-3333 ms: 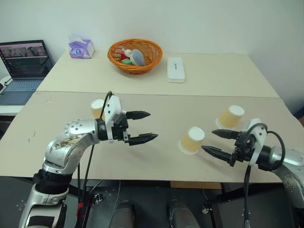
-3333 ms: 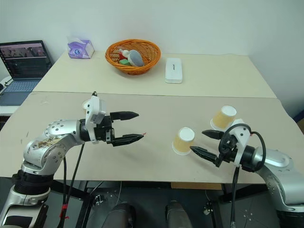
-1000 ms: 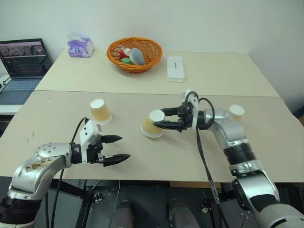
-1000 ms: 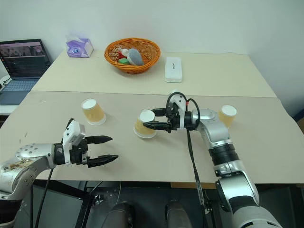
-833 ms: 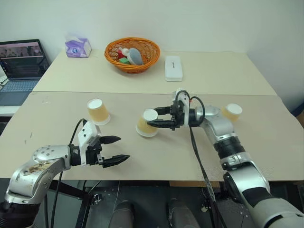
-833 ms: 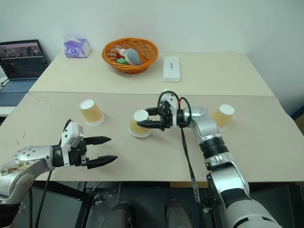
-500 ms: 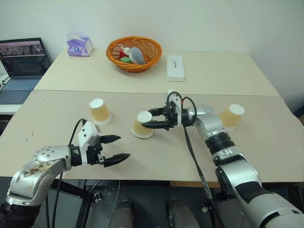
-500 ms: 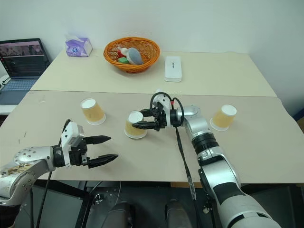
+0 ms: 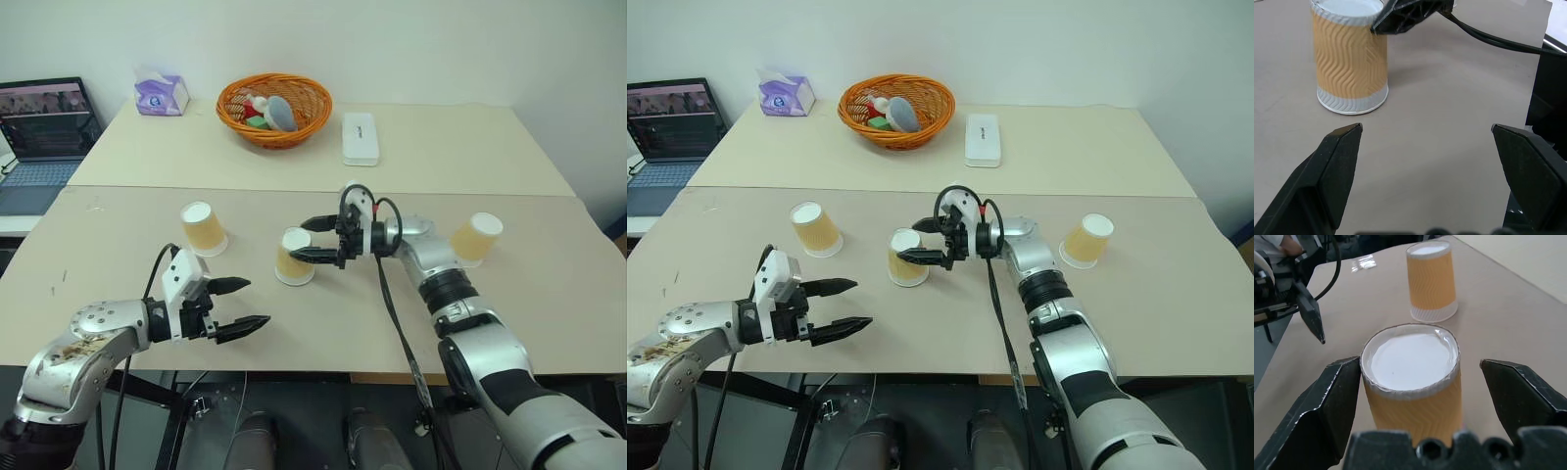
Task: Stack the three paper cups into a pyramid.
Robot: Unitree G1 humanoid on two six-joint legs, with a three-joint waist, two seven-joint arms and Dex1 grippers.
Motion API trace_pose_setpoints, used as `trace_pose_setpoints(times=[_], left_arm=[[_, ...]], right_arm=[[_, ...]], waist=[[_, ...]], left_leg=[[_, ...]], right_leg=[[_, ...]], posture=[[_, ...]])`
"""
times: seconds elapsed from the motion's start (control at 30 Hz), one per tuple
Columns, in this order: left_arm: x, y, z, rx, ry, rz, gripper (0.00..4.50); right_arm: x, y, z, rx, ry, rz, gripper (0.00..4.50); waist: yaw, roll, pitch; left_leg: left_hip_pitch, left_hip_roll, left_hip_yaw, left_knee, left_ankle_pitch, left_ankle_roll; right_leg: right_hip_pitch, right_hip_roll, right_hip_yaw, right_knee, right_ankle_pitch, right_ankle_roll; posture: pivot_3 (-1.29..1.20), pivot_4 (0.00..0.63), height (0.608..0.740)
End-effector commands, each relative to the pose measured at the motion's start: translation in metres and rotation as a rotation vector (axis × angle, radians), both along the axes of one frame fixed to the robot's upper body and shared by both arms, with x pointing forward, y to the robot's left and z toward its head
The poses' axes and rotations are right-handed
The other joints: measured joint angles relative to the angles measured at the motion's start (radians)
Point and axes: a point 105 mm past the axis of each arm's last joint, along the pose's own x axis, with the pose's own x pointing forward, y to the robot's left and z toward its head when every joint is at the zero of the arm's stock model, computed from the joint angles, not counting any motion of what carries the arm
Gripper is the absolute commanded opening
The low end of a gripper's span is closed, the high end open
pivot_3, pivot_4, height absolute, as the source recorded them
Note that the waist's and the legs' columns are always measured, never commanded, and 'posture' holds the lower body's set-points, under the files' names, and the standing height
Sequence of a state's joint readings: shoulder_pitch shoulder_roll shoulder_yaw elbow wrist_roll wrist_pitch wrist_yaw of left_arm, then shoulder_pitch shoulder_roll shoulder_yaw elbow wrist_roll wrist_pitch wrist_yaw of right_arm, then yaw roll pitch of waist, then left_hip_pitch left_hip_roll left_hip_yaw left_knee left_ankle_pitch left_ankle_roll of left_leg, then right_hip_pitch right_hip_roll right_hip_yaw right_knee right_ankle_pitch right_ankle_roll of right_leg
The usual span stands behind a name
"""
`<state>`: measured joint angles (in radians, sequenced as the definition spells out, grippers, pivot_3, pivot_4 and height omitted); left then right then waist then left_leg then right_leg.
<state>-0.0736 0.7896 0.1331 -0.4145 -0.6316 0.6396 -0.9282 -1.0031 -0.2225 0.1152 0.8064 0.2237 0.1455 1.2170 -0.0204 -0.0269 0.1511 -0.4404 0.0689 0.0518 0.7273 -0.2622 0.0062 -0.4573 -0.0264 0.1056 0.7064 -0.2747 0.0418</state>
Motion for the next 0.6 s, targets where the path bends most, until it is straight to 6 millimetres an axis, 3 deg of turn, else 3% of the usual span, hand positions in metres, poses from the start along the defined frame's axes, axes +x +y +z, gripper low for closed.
trace_pose_setpoints(times=[0.03, 0.17, 0.33, 0.47, 0.6], left_arm=[[0.001, -0.004, 0.006, -0.016, -0.020, -0.029, 4.50], [0.007, -0.006, 0.007, -0.025, -0.020, -0.041, 4.50], [0.011, -0.009, 0.008, -0.037, -0.014, -0.062, 4.50], [0.009, -0.013, 0.008, -0.034, -0.013, -0.099, 4.50], [0.004, -0.019, 0.009, -0.021, 0.003, -0.163, 4.50]], right_arm=[[0.000, -0.019, 0.034, 0.105, 0.023, 0.017, 4.48], [0.000, -0.048, 0.051, 0.161, 0.043, -0.030, 4.48], [-0.015, -0.086, 0.050, 0.145, 0.009, -0.110, 4.48], [-0.028, -0.127, 0.058, 0.132, -0.131, -0.302, 4.48], [-0.037, -0.165, 0.082, 0.202, -0.213, -0.499, 4.48]], waist=[[0.003, 0.000, 0.000], [0.005, 0.000, 0.000], [0.007, 0.000, 0.000], [0.007, 0.000, 0.000], [0.003, 0.000, 0.000]], left_leg=[[0.000, 0.000, 0.000, 0.000, 0.000, 0.000], [0.000, 0.000, 0.000, 0.000, 0.000, 0.000], [-0.001, 0.000, 0.000, 0.000, 0.000, 0.000], [-0.001, 0.000, 0.000, 0.000, 0.000, 0.000], [-0.001, 0.000, 0.000, 0.000, 0.000, 0.000]], right_leg=[[0.000, 0.000, 0.000, 0.000, 0.000, 0.000], [0.000, 0.000, 0.000, 0.000, 0.000, 0.000], [0.000, 0.000, 0.000, -0.001, 0.000, 0.000], [0.000, 0.000, 0.000, -0.002, 0.000, 0.000], [0.000, 0.000, 0.000, -0.001, 0.000, 0.000]], posture=[[0.00, 0.150, 0.675], [0.00, 0.150, 0.675], [0.00, 0.150, 0.675], [0.00, 0.150, 0.675], [0.00, 0.150, 0.675]])
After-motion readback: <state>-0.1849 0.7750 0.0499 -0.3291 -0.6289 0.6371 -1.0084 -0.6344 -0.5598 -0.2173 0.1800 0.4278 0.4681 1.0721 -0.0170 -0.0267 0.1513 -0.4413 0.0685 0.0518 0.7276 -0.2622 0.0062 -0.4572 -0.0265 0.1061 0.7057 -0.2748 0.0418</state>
